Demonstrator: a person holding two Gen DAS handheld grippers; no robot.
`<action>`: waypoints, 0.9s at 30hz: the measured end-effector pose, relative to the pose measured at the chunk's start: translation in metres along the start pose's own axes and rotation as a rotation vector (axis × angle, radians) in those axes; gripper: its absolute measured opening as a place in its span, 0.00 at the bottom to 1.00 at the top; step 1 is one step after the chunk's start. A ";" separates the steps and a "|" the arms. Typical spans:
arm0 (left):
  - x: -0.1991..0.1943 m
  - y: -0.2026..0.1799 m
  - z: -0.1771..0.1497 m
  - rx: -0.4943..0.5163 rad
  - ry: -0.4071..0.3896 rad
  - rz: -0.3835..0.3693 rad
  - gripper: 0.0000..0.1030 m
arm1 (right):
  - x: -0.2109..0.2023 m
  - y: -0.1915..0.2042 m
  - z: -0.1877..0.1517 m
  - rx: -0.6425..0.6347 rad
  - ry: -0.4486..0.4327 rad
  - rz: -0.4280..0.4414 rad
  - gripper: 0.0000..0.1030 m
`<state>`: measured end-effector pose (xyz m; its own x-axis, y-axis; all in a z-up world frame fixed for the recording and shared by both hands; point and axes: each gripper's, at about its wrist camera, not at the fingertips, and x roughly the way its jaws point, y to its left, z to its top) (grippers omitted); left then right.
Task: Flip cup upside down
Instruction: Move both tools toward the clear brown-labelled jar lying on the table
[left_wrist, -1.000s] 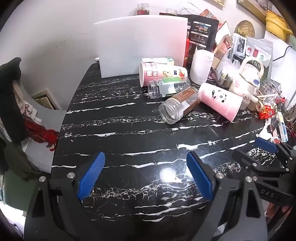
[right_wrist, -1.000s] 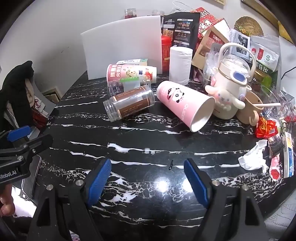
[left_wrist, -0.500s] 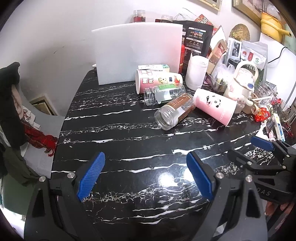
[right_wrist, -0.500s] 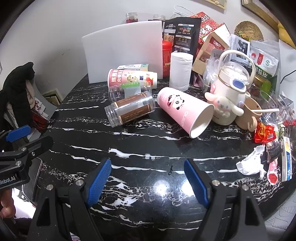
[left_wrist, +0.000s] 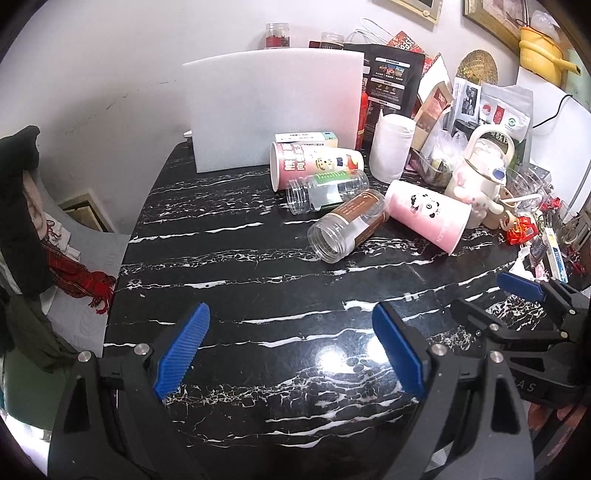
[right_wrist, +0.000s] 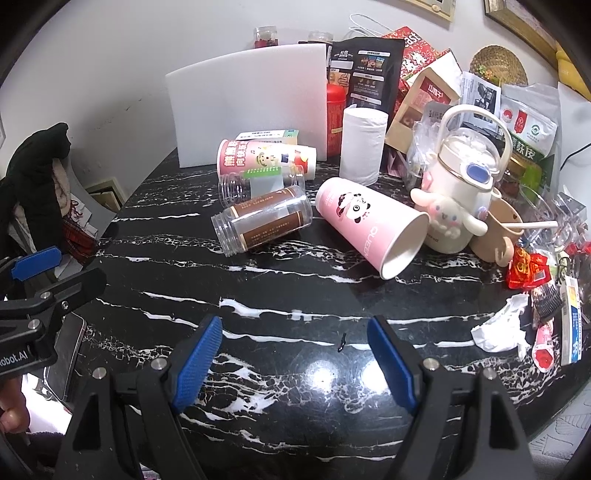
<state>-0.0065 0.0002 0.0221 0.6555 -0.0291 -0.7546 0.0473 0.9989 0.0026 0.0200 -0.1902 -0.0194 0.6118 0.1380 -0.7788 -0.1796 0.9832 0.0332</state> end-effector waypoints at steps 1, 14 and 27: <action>0.000 0.000 0.000 0.000 0.001 -0.002 0.87 | 0.000 0.000 0.000 0.000 0.000 0.000 0.79; 0.004 0.001 0.000 0.005 0.010 0.000 0.87 | 0.001 0.001 0.001 -0.004 0.005 0.000 0.79; 0.004 0.005 0.000 0.000 0.006 0.002 0.87 | 0.006 0.005 0.001 -0.015 0.015 0.000 0.79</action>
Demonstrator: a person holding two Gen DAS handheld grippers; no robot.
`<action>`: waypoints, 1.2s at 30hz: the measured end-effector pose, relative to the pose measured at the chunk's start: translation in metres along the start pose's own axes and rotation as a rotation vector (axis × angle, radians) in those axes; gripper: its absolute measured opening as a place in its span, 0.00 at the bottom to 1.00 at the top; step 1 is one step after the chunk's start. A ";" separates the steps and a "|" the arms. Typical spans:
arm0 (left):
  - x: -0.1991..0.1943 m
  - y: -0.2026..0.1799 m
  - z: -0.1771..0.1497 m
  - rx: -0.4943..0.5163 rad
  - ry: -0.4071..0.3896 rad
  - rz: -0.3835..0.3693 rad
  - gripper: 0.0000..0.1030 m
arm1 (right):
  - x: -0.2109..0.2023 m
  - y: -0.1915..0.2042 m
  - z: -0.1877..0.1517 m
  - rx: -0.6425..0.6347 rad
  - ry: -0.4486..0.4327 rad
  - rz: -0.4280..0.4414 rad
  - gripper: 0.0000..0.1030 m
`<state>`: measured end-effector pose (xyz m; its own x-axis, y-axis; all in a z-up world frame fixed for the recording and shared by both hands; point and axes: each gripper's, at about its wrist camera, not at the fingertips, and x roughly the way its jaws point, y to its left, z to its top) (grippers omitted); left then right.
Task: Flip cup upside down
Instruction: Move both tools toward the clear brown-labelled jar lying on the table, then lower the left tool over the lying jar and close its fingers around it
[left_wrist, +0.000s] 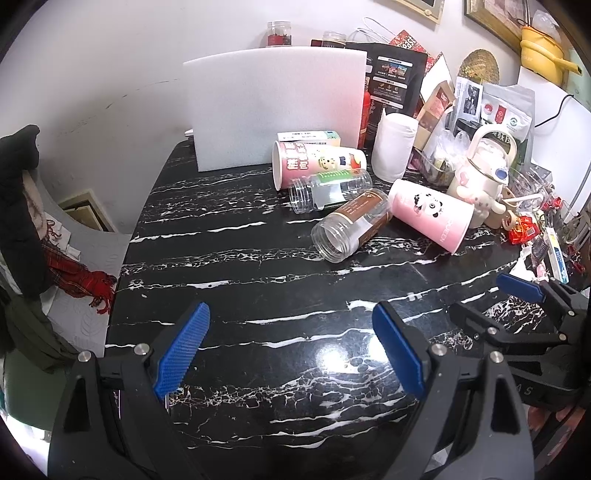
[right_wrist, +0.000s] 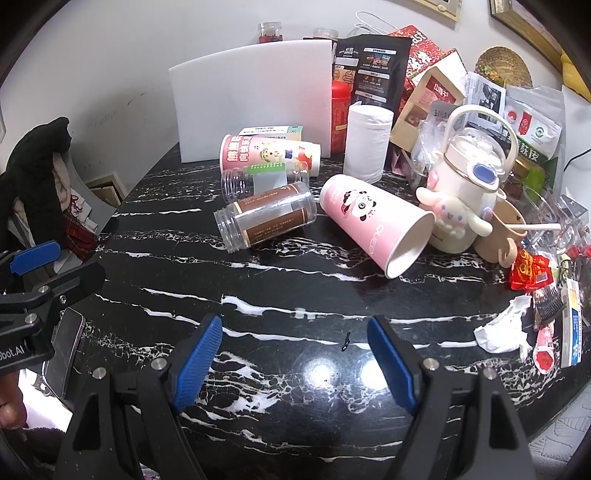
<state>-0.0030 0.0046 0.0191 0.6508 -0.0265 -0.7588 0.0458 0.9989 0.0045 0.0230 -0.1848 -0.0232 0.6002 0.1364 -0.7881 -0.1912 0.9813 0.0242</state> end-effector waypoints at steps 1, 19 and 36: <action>0.000 0.000 0.000 0.000 0.000 0.000 0.87 | 0.000 0.000 0.000 -0.002 0.001 0.001 0.79; 0.027 -0.012 0.037 0.035 0.014 -0.004 0.87 | 0.022 -0.010 0.006 -0.003 0.033 0.019 0.79; 0.113 -0.059 0.104 0.137 0.094 -0.054 0.87 | 0.061 -0.038 0.023 0.012 0.057 0.045 0.79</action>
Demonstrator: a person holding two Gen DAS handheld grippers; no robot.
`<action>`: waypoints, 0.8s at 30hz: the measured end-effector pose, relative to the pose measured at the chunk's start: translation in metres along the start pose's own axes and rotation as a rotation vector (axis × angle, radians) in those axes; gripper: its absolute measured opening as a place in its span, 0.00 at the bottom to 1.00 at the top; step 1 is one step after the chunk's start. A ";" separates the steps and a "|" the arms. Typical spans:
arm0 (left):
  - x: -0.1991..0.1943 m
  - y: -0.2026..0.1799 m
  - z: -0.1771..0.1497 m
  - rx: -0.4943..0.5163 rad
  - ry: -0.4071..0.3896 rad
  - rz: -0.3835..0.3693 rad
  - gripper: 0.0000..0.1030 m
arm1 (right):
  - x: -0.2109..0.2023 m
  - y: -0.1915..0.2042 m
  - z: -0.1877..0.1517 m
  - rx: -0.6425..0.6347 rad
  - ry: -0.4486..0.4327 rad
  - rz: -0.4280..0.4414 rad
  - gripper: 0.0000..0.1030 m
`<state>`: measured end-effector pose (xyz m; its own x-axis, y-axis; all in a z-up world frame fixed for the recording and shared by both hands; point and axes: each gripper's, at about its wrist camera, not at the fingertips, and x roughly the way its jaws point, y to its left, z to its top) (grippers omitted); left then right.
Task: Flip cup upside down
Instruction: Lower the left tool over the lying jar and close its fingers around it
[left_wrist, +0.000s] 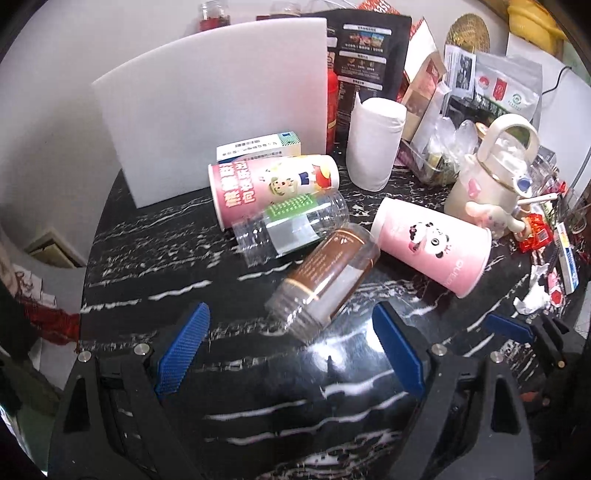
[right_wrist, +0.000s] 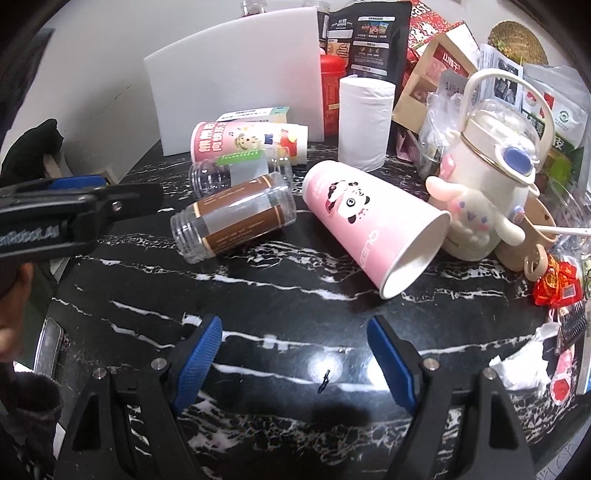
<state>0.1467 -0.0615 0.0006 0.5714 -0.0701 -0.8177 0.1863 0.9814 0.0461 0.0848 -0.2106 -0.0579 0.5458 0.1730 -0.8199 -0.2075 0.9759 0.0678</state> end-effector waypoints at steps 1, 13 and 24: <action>0.006 -0.002 0.004 0.010 0.005 0.001 0.87 | 0.001 -0.002 0.001 0.002 0.001 0.001 0.79; 0.069 -0.018 0.020 0.073 0.105 -0.051 0.87 | 0.016 -0.012 0.008 -0.001 0.018 0.025 0.79; 0.110 -0.021 0.025 0.120 0.204 -0.108 0.86 | 0.026 -0.010 0.006 -0.006 0.039 0.042 0.79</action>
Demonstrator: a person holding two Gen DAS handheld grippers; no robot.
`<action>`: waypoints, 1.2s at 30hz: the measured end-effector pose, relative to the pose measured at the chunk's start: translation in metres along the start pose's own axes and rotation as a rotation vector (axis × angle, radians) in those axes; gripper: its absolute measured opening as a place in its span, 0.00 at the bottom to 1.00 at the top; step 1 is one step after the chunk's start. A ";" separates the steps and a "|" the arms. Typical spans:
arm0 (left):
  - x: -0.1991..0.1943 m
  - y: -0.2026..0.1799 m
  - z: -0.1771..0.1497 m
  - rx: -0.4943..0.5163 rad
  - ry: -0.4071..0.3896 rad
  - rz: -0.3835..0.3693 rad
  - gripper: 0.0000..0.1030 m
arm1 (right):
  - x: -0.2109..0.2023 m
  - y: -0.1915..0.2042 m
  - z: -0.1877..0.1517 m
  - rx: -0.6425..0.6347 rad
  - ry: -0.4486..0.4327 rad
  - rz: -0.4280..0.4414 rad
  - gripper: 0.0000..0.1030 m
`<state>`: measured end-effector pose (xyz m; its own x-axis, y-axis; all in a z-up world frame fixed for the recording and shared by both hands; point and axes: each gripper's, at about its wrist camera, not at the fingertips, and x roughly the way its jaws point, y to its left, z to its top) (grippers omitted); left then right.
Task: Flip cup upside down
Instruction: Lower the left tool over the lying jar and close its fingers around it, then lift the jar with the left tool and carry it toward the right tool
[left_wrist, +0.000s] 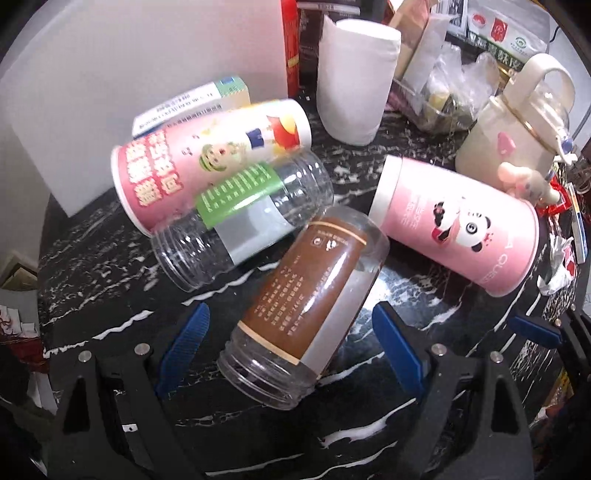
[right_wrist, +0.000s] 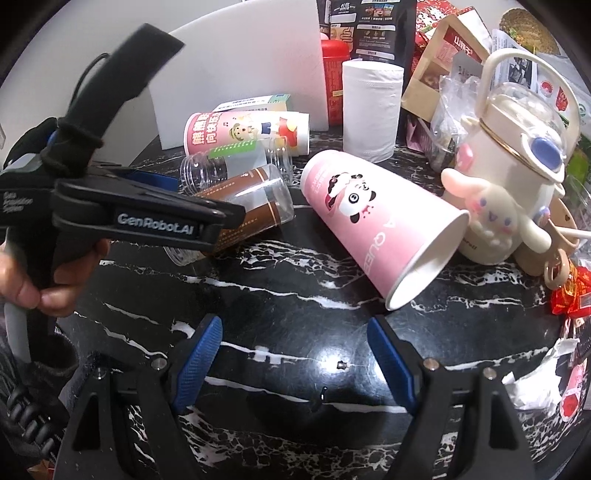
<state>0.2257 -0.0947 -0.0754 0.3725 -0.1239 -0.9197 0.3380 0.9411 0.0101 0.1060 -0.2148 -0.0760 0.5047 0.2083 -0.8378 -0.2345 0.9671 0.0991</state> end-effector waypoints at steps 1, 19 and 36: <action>0.002 -0.001 0.000 0.002 0.006 -0.006 0.85 | 0.000 0.000 0.000 0.000 0.002 0.001 0.79; 0.005 -0.005 -0.015 -0.065 0.032 -0.005 0.65 | -0.006 -0.003 -0.009 0.029 0.013 0.023 0.79; -0.062 0.007 -0.078 -0.203 -0.015 0.026 0.60 | -0.045 0.021 -0.034 0.010 -0.042 0.077 0.79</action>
<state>0.1373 -0.0559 -0.0487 0.3918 -0.1021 -0.9144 0.1475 0.9879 -0.0472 0.0502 -0.2089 -0.0542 0.5198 0.2882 -0.8042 -0.2656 0.9492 0.1685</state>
